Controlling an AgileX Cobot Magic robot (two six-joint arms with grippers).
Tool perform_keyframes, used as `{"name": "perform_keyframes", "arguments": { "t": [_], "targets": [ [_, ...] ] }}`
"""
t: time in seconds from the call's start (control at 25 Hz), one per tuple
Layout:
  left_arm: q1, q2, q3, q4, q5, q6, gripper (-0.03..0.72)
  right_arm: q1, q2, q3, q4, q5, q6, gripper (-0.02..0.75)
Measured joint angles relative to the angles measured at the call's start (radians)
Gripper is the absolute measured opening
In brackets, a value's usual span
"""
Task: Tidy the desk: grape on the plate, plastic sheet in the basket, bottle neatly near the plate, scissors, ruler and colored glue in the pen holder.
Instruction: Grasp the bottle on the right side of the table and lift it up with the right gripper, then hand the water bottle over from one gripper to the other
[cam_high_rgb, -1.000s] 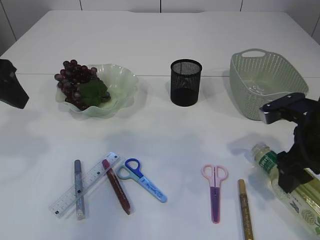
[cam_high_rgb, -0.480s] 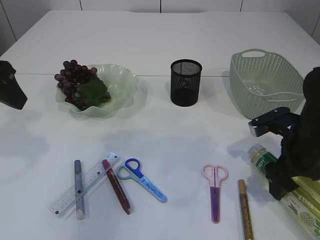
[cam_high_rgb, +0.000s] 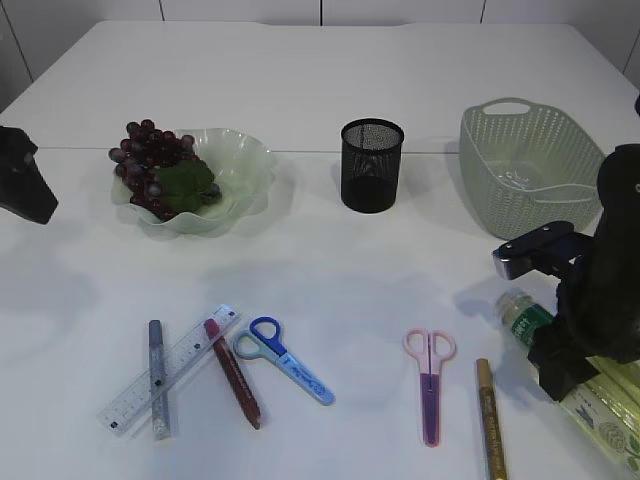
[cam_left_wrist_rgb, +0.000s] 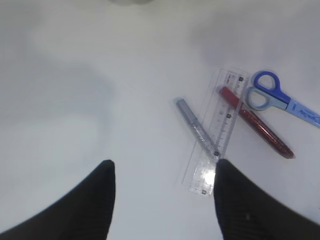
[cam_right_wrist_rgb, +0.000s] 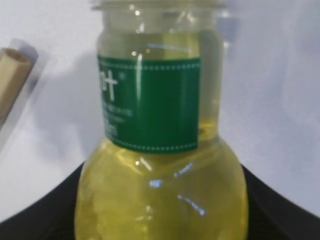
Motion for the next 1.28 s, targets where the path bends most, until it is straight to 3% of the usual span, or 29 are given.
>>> {"name": "perform_keyframes", "arguments": {
  "t": [0.08, 0.36, 0.6, 0.84, 1.2, 1.28],
  "targets": [
    [0.000, 0.000, 0.000, 0.000, 0.000, 0.000, 0.450, 0.000, 0.000, -0.002, 0.000, 0.000, 0.000, 0.480],
    [0.000, 0.000, 0.000, 0.000, 0.000, 0.000, 0.445, 0.000, -0.007, -0.008, 0.018, 0.026, 0.029, 0.477],
    [0.000, 0.000, 0.000, 0.002, 0.000, 0.000, 0.444, 0.000, -0.176, -0.014, 0.089, 0.079, -0.005, 0.477],
    [0.000, 0.000, 0.000, 0.002, 0.000, 0.000, 0.443, 0.000, -0.381, -0.037, 0.436, 0.120, -0.284, 0.477],
    [0.000, 0.000, 0.000, 0.007, 0.000, 0.000, 0.443, 0.000, -0.442, -0.099, 1.240, 0.228, -0.854, 0.473],
    [0.000, 0.000, 0.000, 0.025, 0.000, 0.000, 0.443, 0.001, -0.442, -0.099, 1.351, 0.230, -0.923, 0.473]
  ]
}}
